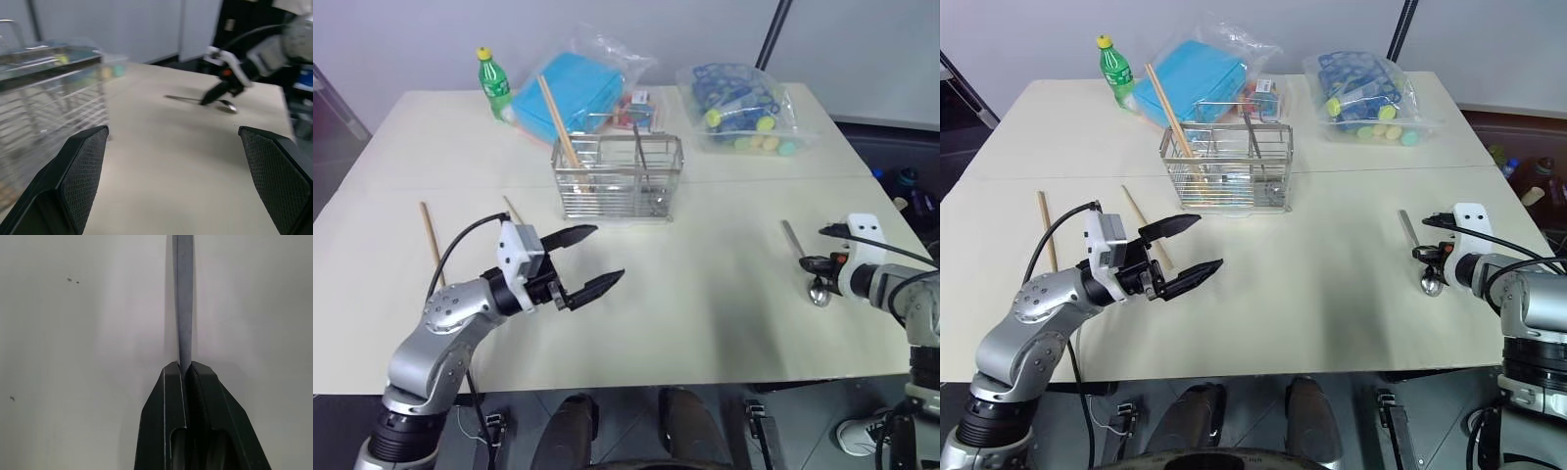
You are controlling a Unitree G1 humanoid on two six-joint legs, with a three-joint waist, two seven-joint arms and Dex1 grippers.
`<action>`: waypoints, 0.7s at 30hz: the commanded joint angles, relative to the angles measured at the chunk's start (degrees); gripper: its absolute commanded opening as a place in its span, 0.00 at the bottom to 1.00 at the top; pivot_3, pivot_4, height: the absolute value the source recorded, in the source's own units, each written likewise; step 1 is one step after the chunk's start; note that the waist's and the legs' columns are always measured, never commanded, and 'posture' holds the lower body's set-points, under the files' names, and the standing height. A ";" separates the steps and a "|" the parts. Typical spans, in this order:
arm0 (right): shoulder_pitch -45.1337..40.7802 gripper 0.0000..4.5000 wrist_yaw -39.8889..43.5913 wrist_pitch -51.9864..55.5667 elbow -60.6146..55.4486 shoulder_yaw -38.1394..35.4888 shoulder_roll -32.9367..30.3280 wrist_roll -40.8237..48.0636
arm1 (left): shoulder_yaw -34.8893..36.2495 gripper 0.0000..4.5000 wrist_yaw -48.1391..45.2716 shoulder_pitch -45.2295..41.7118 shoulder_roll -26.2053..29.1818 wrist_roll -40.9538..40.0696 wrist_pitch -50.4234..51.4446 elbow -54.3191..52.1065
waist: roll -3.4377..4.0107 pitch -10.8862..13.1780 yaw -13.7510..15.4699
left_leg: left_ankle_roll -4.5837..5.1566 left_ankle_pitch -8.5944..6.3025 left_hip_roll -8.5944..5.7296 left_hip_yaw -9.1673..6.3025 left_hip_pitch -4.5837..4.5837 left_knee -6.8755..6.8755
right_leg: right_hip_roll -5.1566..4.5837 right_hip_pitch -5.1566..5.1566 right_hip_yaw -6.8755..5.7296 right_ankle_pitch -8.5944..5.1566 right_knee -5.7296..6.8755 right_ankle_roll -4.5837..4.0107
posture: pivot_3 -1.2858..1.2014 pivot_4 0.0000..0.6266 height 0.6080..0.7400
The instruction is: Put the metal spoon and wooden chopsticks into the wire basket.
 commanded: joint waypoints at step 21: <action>-27.44 0.01 -12.23 -44.90 1.68 5.49 17.92 -7.78 | 4.68 1.00 -1.58 -5.83 2.36 -2.33 1.22 5.11 | 0.64 0.40 -1.14 | -0.01 0.00 0.25 0.08 -0.21 -0.17 | 0.21 -0.38 0.03 0.22 0.04 0.06 | 0.52 0.24 1.00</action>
